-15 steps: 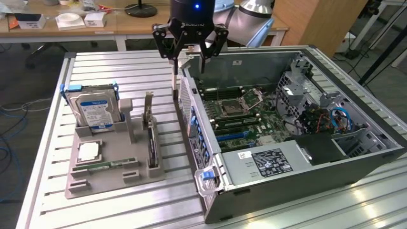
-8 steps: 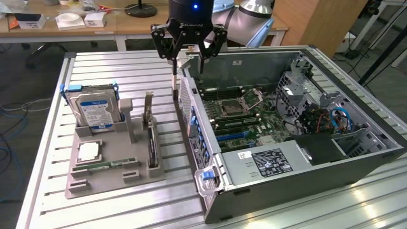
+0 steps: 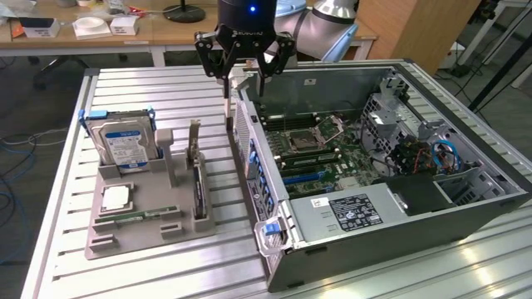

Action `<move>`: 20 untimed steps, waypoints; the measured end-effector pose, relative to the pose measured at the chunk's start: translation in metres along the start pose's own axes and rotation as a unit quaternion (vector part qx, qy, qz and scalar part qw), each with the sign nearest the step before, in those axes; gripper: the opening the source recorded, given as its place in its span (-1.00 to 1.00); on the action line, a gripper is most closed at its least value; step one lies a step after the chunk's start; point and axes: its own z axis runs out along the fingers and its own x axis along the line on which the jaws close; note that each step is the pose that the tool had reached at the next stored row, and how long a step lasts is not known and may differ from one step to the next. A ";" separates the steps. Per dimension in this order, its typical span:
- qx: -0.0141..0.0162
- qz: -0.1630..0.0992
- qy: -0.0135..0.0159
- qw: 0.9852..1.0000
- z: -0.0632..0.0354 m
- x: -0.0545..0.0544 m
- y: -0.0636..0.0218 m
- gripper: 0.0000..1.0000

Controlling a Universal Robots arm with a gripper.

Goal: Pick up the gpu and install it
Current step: 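Reach for the gpu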

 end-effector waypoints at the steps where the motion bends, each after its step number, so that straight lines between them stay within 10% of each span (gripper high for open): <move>1: 0.000 0.000 0.000 1.000 0.0001 0.001 -0.0001 0.22; 20: 0.000 0.000 0.000 1.000 0.0031 0.023 -0.0018 0.22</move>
